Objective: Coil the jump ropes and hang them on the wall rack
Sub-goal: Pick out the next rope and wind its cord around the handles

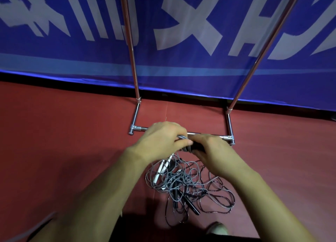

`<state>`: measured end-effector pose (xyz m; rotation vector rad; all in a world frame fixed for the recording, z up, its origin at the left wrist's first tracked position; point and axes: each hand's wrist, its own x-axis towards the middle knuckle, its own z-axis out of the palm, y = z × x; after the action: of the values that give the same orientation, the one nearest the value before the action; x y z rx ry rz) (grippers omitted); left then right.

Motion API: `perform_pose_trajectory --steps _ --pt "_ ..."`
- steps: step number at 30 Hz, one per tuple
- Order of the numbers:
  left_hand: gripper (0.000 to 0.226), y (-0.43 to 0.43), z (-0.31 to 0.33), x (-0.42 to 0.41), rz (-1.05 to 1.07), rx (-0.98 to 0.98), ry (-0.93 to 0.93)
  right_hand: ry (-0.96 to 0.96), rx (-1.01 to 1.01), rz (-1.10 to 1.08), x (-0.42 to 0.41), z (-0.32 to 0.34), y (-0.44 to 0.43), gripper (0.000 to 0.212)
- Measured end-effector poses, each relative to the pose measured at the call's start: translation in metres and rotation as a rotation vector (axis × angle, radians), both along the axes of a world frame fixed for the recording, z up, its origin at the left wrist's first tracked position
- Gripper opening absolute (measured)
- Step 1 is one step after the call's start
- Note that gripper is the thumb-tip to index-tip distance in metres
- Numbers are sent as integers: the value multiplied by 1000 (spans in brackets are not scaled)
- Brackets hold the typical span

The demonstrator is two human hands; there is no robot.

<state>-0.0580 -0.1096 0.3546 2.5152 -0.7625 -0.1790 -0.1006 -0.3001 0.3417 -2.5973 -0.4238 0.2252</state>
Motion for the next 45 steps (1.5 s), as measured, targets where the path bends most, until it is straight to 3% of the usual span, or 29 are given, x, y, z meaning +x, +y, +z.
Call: perform_pose_trajectory --steps 6,10,12,14,19,21,24,26,28,30,33,38,41,45 --pt "25 19 0 6 -68 -218 469 371 120 211 -10 21 -6 27" --pt "40 29 5 8 -116 -487 861 642 725 204 -17 39 0 26" --pt "45 24 9 7 -59 -701 1013 609 935 147 -15 44 -2 26" --pt "33 13 11 2 41 -828 1081 529 1072 83 -12 42 -1 25" --pt "34 -19 10 -6 298 -951 1063 401 1238 -84 -4 25 -2 26" --pt "31 -23 2 -3 360 -860 959 325 1225 -179 -1 20 -2 21" --pt "36 -22 -7 -8 233 -548 750 104 1156 -423 7 16 -1 23" --pt "37 -23 -5 -17 110 -229 514 -80 899 -567 14 12 -10 21" --pt "37 -26 0 -23 78 -1 209 -132 528 -545 15 3 -20 19" --pt "35 -24 4 -21 98 80 -10 -78 314 -401 13 -6 -21 18" --pt "34 -11 0 -7 72 76 -121 -3 239 -182 9 -5 -16 20" --pt "22 2 -6 0 -42 -107 41 291 427 -26 6 11 -22 25" --pt "22 6 -8 6 10 -298 312 501 674 23 2 20 -26 12" --pt "23 9 8 9 15 -615 657 690 1054 117 -4 27 -25 11"
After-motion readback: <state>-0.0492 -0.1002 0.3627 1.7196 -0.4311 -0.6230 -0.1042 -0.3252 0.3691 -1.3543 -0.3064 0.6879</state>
